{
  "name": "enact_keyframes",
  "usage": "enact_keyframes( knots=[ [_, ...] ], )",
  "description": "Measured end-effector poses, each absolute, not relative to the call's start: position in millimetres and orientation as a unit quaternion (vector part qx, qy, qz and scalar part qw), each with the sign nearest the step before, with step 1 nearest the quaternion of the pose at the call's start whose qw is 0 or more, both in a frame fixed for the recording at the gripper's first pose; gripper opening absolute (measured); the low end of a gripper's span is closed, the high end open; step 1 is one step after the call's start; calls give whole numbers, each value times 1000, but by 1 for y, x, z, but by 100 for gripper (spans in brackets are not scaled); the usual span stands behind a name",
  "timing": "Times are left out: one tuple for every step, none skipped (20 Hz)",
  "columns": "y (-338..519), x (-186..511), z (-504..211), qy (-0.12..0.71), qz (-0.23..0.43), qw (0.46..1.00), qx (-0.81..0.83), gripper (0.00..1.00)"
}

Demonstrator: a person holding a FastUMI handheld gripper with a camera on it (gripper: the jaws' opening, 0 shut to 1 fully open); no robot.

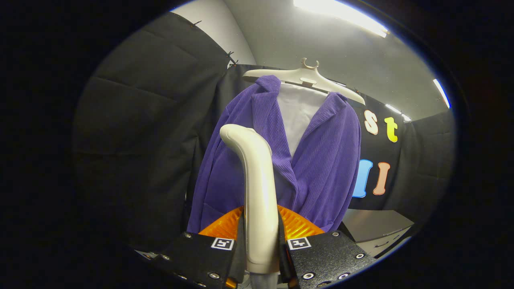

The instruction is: Iron the clothes twice with a garment steamer, once on the left side and once on the right side.

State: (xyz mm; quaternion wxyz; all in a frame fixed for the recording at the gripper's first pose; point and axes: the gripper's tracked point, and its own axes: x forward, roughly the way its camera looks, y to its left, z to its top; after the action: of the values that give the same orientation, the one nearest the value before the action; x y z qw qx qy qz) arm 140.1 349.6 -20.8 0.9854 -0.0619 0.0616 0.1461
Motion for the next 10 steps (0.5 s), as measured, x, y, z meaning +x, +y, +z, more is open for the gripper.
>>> enact_keyframes(
  knots=[
    [351,137,-27,62,146,985,-64,34],
    [352,135,-33,63,148,985,-68,34],
    [354,132,-40,67,153,983,-70,34],
    [360,130,-54,81,161,981,-71,34],
    [362,127,-69,98,169,978,-73,34],
    [362,123,-82,106,170,977,-79,34],
    [361,120,-89,106,169,976,-87,34],
    [360,116,-100,113,170,975,-91,34],
    [360,113,-109,123,174,973,-92,34],
    [361,110,-117,125,176,972,-95,34]
  ],
)
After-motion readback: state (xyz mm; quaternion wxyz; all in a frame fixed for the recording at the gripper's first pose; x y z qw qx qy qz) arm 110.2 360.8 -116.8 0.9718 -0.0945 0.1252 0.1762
